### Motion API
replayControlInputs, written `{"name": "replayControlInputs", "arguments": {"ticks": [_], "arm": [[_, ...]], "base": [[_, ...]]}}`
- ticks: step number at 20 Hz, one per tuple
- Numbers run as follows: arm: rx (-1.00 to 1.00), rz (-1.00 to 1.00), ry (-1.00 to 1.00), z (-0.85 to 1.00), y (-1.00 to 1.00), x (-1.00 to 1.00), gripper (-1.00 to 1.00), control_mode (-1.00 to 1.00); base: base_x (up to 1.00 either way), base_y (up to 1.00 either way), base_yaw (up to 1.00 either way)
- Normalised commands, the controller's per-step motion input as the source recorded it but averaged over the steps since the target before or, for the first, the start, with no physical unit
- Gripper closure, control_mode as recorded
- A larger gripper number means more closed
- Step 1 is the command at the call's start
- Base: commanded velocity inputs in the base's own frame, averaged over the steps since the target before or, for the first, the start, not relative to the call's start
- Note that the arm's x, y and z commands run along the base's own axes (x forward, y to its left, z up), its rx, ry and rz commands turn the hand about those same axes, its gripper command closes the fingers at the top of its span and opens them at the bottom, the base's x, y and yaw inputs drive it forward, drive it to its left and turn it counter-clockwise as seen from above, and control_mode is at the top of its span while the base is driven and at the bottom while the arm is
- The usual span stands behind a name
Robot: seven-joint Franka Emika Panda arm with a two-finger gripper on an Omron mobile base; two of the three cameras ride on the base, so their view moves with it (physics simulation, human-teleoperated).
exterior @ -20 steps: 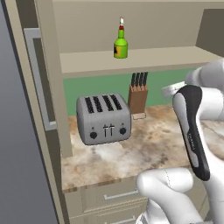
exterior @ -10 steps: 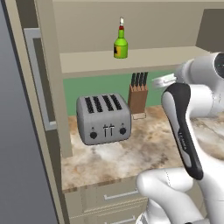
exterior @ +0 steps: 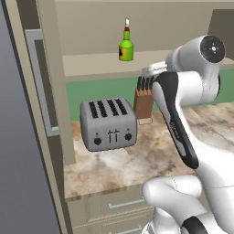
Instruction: Move the cutting board and knife to the sink. Then move spray from the cabinet to the counter.
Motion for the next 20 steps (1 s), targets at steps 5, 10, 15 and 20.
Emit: {"name": "replayControlInputs", "arguments": {"ticks": [5,10,15,20], "arm": [[0.01,0.0,0.0,0.25,0.22,0.36,-1.0,-1.0],[0.06,-0.02,0.0,0.25,0.06,0.3,-1.0,-1.0],[0.09,-0.05,0.0,0.13,0.0,0.31,-1.0,-1.0],[0.07,-0.06,-0.06,0.0,0.07,0.37,-1.0,-1.0]], "base": [[0.0,0.0,0.0],[0.0,0.0,0.0],[0.0,0.0,0.0],[0.0,0.0,0.0]]}}
